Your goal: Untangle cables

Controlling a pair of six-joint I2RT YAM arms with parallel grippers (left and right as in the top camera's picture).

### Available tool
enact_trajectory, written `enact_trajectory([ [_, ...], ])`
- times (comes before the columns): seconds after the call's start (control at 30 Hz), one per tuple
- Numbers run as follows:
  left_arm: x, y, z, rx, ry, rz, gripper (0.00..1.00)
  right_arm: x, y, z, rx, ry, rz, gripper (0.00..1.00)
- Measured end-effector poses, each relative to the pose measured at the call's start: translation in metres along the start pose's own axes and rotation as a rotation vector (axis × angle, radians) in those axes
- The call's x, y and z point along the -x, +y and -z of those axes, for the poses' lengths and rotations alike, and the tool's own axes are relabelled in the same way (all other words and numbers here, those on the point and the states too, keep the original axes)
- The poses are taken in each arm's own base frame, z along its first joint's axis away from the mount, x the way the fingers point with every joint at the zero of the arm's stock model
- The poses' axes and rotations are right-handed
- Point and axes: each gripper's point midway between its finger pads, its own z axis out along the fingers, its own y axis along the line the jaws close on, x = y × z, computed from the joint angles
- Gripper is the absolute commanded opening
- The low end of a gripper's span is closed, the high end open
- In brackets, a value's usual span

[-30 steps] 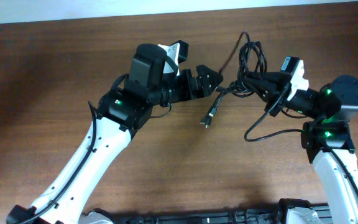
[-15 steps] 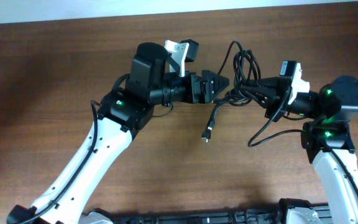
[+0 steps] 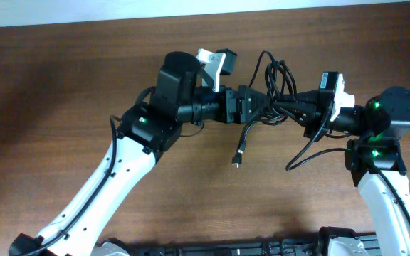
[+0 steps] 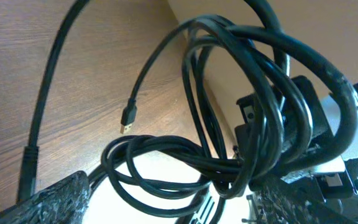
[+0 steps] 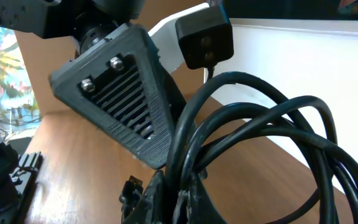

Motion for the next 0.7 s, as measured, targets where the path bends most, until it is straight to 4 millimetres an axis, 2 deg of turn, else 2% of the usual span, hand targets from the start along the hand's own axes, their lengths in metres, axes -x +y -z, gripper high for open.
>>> enact_trajectory([
  [0.33,0.002,0.002,-0.001,0.022,-0.014,-0.007,0.86,0.0,0.007,0.0,0.042,0.0,0.001,0.04],
  [0.5,0.005,0.001,-0.001,0.018,-0.029,-0.017,0.84,0.0,0.01,0.0,0.059,0.0,0.001,0.04],
  [0.57,0.007,0.0,-0.001,0.015,-0.035,-0.022,0.79,0.0,0.011,0.0,0.063,0.0,0.001,0.04],
  [0.7,0.006,-0.002,-0.002,0.01,-0.033,-0.03,0.78,0.0,0.012,0.0,0.068,0.0,0.001,0.04],
])
